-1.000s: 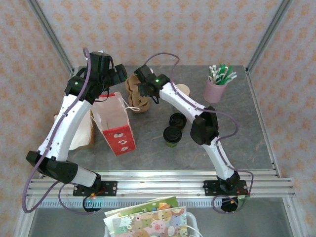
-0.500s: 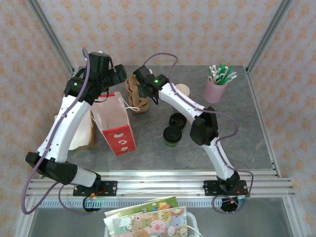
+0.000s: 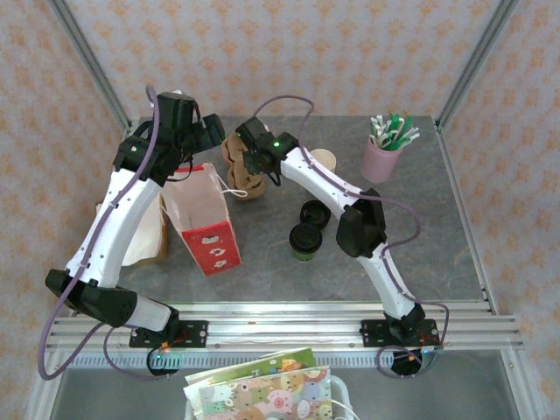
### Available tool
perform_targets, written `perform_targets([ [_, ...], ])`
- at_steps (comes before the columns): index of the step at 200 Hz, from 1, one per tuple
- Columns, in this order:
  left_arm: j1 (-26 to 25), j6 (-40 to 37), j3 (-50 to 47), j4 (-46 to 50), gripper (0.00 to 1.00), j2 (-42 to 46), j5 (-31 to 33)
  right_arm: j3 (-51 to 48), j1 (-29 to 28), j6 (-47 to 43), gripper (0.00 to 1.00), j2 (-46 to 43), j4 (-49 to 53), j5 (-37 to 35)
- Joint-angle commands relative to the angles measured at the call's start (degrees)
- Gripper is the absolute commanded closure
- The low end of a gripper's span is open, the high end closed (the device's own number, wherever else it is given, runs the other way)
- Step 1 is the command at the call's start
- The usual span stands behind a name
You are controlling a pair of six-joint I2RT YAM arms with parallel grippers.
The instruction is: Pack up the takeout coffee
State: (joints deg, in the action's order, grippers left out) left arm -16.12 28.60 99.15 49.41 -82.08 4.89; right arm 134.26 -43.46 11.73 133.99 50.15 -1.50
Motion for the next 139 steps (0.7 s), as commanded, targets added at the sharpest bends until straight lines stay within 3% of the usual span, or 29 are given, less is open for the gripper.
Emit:
perform_targets([
  [1,-0.14,0.34,0.53,-0.69,0.07,0.68,0.26,1.01,0.07,0.04,0.65,1.57,1.25,-0.61],
  [56,-0.09,0.32,-0.1,-0.63,0.07,1.05,0.49,1.11,0.05,0.27,0.69,1.77,0.69,-0.6],
  [139,-0.14,0.53,-0.01,-0.07,0.07,1.58,1.13,1.12,0.06,0.89,1.0,0.94,0.52,-0.78],
])
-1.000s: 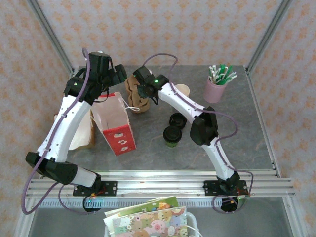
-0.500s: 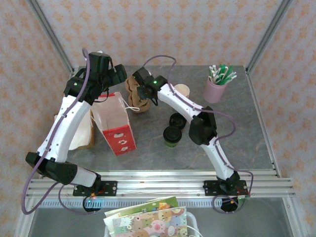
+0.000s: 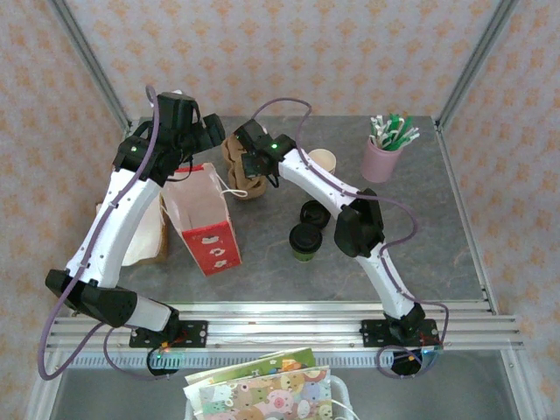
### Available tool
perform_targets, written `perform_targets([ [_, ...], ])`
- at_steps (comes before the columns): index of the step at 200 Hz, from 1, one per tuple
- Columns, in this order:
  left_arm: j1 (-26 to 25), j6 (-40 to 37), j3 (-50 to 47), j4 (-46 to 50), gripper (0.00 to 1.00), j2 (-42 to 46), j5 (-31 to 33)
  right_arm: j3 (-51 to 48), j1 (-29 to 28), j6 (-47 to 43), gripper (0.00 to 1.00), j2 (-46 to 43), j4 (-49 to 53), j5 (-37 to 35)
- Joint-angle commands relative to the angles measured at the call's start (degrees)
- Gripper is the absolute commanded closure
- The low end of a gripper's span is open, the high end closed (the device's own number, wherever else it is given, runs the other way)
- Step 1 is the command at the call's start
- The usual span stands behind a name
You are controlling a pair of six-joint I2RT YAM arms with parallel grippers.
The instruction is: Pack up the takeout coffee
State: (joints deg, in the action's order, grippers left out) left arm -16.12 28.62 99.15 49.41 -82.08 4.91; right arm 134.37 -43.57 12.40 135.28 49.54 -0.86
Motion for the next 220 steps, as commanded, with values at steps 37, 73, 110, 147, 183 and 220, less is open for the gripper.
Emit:
perform_targets([
  [37,-0.14,0.56,-0.01,0.25,0.07,2.08,1.45,1.77,0.11,0.68,1.0,-1.18,1.17,-1.09],
  [73,-0.13,0.89,-0.2,0.43,0.06,3.68,2.53,2.75,0.83,1.91,1.0,-3.64,1.19,0.82],
  [110,-0.1,1.6,-0.25,2.66,0.05,5.91,2.72,2.4,2.3,2.55,1.0,-8.1,1.39,2.87],
  [147,-0.14,3.39,-0.62,5.67,0.05,9.22,3.57,2.49,3.12,2.47,1.0,-11.38,2.55,3.68],
  [183,-0.14,7.16,0.57,12.55,0.04,12.14,4.23,4.21,3.91,3.61,1.0,-15.9,4.33,6.21],
  [220,-0.14,10.2,0.2,21.54,0.03,14.49,1.97,4.53,4.17,6.67,1.0,-22.48,5.55,14.95],
])
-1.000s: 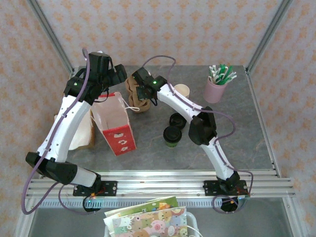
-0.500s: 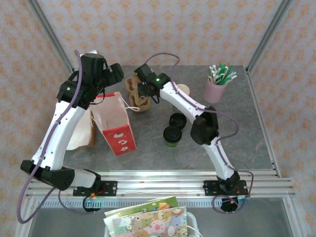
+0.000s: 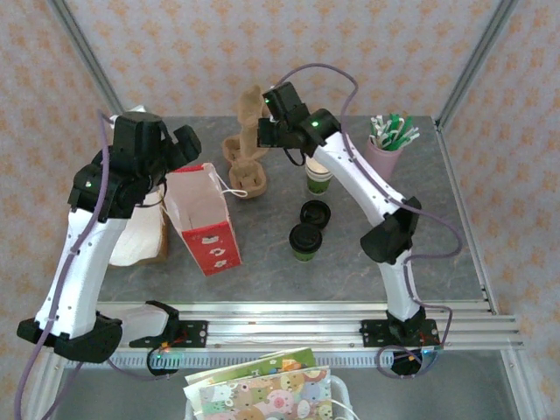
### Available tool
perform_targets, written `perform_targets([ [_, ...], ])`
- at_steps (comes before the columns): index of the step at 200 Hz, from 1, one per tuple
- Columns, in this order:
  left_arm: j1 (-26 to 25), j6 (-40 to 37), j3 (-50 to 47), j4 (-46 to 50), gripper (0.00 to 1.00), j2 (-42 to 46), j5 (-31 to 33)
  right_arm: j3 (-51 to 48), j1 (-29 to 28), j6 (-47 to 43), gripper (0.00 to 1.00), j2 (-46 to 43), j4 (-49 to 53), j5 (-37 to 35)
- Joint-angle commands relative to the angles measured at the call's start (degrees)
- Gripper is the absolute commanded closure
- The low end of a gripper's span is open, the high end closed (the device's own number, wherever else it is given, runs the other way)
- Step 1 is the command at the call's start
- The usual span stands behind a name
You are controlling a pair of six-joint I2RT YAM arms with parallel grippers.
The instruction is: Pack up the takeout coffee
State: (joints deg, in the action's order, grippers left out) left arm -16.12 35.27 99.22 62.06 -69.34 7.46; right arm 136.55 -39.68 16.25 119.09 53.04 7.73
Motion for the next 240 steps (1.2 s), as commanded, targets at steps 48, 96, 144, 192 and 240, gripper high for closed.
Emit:
perform_targets([
  [48,-0.14,9.25,-8.04,11.34,0.05,10.73,-2.7,0.09,-1.12,6.97,1.0,-13.0,2.62,16.4],
  [96,-0.08,11.98,-13.73,13.9,0.07,15.83,0.24,-0.54,-5.46,11.62,1.0,-15.79,1.77,20.95],
  [144,-0.14,13.13,-19.83,8.52,0.14,19.53,-0.25,-4.93,-10.22,16.03,1.0,-17.31,-0.56,20.4],
  [192,-0.13,11.06,-24.49,4.35,0.24,18.64,-0.04,-4.72,-11.54,18.38,1.0,-16.46,1.06,21.11],
  [240,0.03,8.58,-27.33,0.41,0.42,17.41,0.7,-4.15,-11.65,19.78,1.0,-16.79,0.65,23.73],
])
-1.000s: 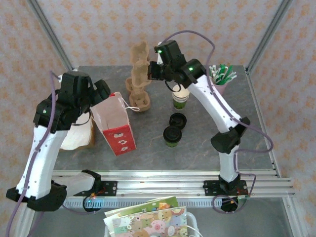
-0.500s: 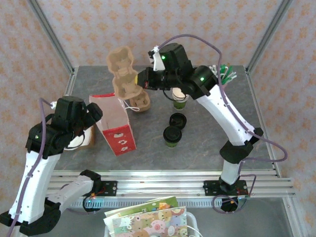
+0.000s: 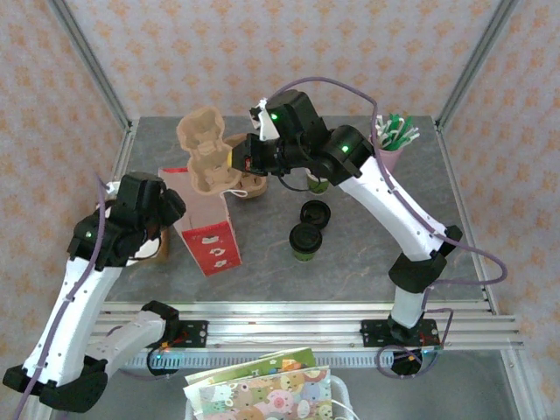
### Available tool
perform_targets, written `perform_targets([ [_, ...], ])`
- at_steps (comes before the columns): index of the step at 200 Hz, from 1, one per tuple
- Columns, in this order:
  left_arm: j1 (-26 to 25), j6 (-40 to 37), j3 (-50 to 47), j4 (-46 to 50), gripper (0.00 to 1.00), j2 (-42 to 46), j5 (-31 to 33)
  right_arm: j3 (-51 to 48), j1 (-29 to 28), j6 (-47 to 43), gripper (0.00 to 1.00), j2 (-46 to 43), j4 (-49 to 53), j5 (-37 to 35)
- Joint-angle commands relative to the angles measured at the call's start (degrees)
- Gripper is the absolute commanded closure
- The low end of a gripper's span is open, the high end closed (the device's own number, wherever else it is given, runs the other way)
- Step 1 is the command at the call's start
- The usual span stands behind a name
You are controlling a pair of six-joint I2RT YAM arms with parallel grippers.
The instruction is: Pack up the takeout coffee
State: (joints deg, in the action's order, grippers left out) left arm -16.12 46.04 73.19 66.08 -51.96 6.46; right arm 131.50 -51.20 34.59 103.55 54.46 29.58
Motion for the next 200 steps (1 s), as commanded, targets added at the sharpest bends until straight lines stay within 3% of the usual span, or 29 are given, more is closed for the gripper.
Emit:
perform_targets([
  [1,0.03,-2.28,-1.38,-3.69,0.42,-0.02,1.71,0.93,-0.13,1.45,1.0,-1.29,-0.81,1.88],
  [124,1.08,-7.24,-3.44,-7.53,0.92,-1.48,1.74,-1.21,-0.13,3.12,1.0,-2.08,-1.04,6.42],
  [200,1.09,-7.95,-1.43,-10.41,1.0,-1.64,0.51,-8.76,-0.1,4.35,1.0,-5.91,-1.85,12.34],
])
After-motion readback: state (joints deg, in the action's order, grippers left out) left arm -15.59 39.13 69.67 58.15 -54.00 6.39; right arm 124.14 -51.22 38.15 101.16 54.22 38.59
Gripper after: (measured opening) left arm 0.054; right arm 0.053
